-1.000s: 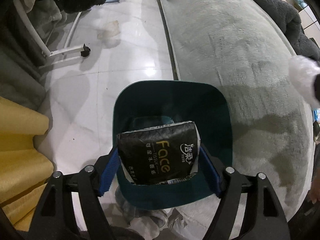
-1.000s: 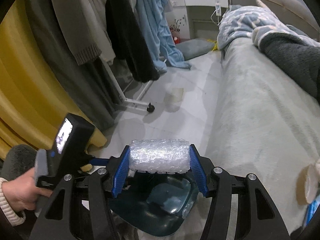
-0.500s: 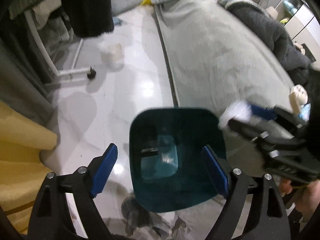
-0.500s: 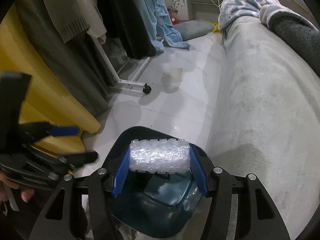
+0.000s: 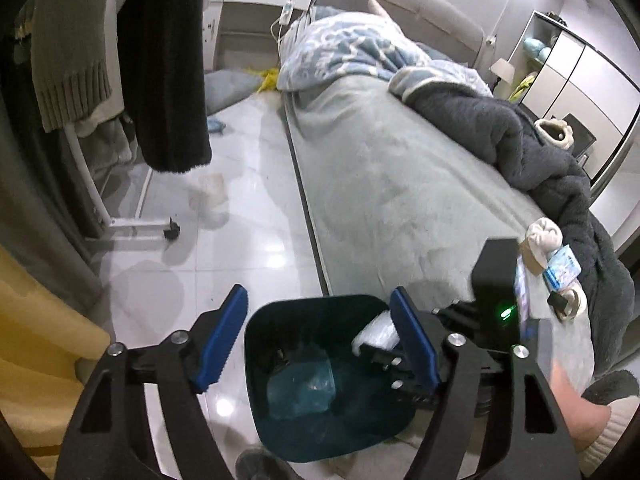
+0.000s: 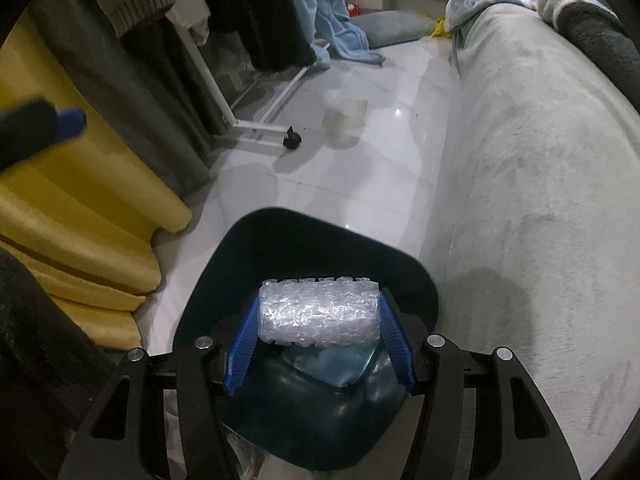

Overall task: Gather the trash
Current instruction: 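Carry both items to the teal bin and open both tools to drop them, then move both tools back to the bed and grasp the brown tape roll with the left tool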

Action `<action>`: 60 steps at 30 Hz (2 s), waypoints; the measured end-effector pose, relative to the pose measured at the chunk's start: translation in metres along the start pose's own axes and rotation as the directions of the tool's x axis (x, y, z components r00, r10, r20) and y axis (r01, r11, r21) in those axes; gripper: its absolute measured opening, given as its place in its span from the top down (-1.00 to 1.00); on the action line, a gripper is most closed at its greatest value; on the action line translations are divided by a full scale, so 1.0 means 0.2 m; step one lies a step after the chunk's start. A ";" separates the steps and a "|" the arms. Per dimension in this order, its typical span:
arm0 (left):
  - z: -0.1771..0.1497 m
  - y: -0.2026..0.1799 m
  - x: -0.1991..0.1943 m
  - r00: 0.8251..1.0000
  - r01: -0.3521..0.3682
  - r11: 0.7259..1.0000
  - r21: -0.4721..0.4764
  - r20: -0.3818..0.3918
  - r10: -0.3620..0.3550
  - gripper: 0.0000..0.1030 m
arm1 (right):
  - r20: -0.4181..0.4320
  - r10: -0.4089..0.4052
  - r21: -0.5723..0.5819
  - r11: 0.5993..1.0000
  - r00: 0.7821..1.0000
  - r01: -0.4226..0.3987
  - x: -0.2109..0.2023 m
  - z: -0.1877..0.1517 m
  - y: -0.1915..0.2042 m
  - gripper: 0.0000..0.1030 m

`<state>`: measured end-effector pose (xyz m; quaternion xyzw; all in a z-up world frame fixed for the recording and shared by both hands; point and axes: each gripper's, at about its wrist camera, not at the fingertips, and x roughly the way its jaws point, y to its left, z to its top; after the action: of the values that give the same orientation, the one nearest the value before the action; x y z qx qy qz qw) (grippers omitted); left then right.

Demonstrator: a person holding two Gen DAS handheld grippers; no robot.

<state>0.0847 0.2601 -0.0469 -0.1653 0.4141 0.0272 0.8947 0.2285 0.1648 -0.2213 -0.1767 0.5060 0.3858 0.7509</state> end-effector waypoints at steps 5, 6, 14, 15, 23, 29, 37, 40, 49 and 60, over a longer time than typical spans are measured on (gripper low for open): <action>0.01 -0.01 -0.05 0.999 0.025 1.000 -0.001 0.036 -0.025 -0.40 | -0.029 0.000 -0.026 1.000 1.000 -0.001 0.05 -0.02 0.05 -0.15; 0.02 -0.02 -0.07 0.998 0.027 1.000 0.006 0.048 -0.027 -0.40 | -0.035 -0.001 -0.031 1.000 0.999 0.000 0.06 -0.02 0.05 -0.15; 0.04 -0.10 -0.17 0.990 0.030 0.996 0.081 0.135 -0.041 -0.39 | -0.065 -0.020 -0.058 0.998 0.998 0.016 0.09 -0.05 0.09 -0.36; 0.04 -0.11 -0.18 0.988 0.032 0.996 0.087 0.147 -0.045 -0.39 | -0.063 -0.020 -0.059 0.998 0.998 0.016 0.09 -0.05 0.09 -0.44; 0.09 -0.17 -0.32 0.968 0.052 0.995 0.086 0.241 -0.071 -0.39 | -0.018 -0.002 -0.071 0.997 1.000 0.001 -0.03 -0.07 0.12 -0.59; 0.11 -0.26 -0.38 0.953 0.053 0.993 0.106 0.292 -0.082 -0.44 | 0.095 0.002 -0.088 0.996 0.996 0.006 -0.26 -0.09 0.13 -0.71; 0.14 -0.40 -0.41 0.939 0.087 0.988 0.124 0.322 -0.123 -0.57 | 0.208 -0.045 -0.074 0.995 0.977 0.061 -0.50 -0.17 0.01 -0.74; 0.14 -0.47 -0.38 0.940 0.105 0.986 0.130 0.310 -0.141 -0.60 | 0.239 -0.060 -0.053 0.996 0.969 0.075 -0.57 -0.21 -0.06 -0.74; 0.14 -0.65 -0.30 0.943 0.152 0.978 0.145 0.274 -0.187 -0.68 | 0.309 -0.133 0.008 0.991 0.942 0.137 -0.79 -0.34 -0.27 -0.75; 0.13 -0.89 -0.19 0.953 0.187 0.961 0.204 0.202 -0.228 -0.73 | 0.378 -0.192 0.034 0.981 0.906 0.193 -1.02 -0.47 -0.45 -0.76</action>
<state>0.1128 0.1040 0.0461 -0.1214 0.2918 -0.0867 0.9448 0.1994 -0.0373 -0.0903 -0.1494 0.3306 0.3379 0.8685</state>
